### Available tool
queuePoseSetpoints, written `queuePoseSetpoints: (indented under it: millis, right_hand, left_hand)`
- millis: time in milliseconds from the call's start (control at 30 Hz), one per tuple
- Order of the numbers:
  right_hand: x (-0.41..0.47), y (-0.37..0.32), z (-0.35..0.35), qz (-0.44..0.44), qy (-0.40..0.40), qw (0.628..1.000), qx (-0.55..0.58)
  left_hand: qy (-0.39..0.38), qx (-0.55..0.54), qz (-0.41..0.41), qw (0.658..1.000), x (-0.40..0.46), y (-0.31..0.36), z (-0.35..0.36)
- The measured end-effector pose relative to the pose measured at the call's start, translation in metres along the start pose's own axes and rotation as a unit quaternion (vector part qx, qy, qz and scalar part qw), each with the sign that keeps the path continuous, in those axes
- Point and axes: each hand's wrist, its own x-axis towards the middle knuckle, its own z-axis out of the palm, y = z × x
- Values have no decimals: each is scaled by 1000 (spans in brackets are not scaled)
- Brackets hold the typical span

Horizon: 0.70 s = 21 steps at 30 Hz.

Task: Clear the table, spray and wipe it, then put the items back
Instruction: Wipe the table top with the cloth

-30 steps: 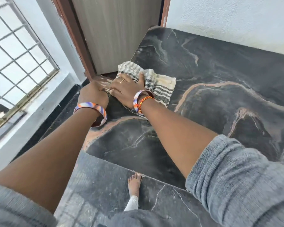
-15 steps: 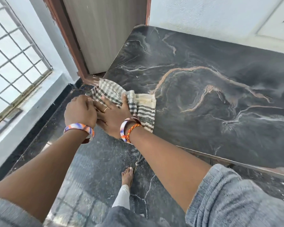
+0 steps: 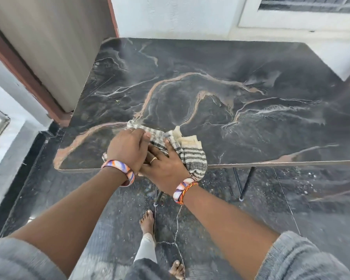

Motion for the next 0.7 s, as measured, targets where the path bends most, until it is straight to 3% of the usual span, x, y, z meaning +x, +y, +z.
queuePoseSetpoints:
  millis: [167, 333, 433, 500, 567, 633, 700]
  right_hand:
    - [-39, 42, -4, 33, -22, 999, -30]
    - [-85, 82, -9, 90, -29, 994, -50]
    - [-119, 95, -9, 116, 7, 992, -48]
    - [-134, 85, -8, 184, 52, 981, -14]
    - [-138, 62, -10, 359, 118, 921, 93]
    - [-131, 43, -13, 527, 188, 803, 204]
    - [-113, 33, -14, 586, 204, 735, 273]
  left_hand:
    - [-131, -40, 101, 985, 7, 43, 15]
    - [-206, -48, 183, 960, 11, 92, 25]
    - [-243, -44, 225, 943, 13, 118, 29]
    - [-254, -23, 249, 934, 16, 132, 32]
    - [-262, -2, 251, 932, 23, 139, 34]
    - [-281, 7, 232, 931, 35, 144, 34]
    - [-329, -11, 198, 923, 47, 146, 35]
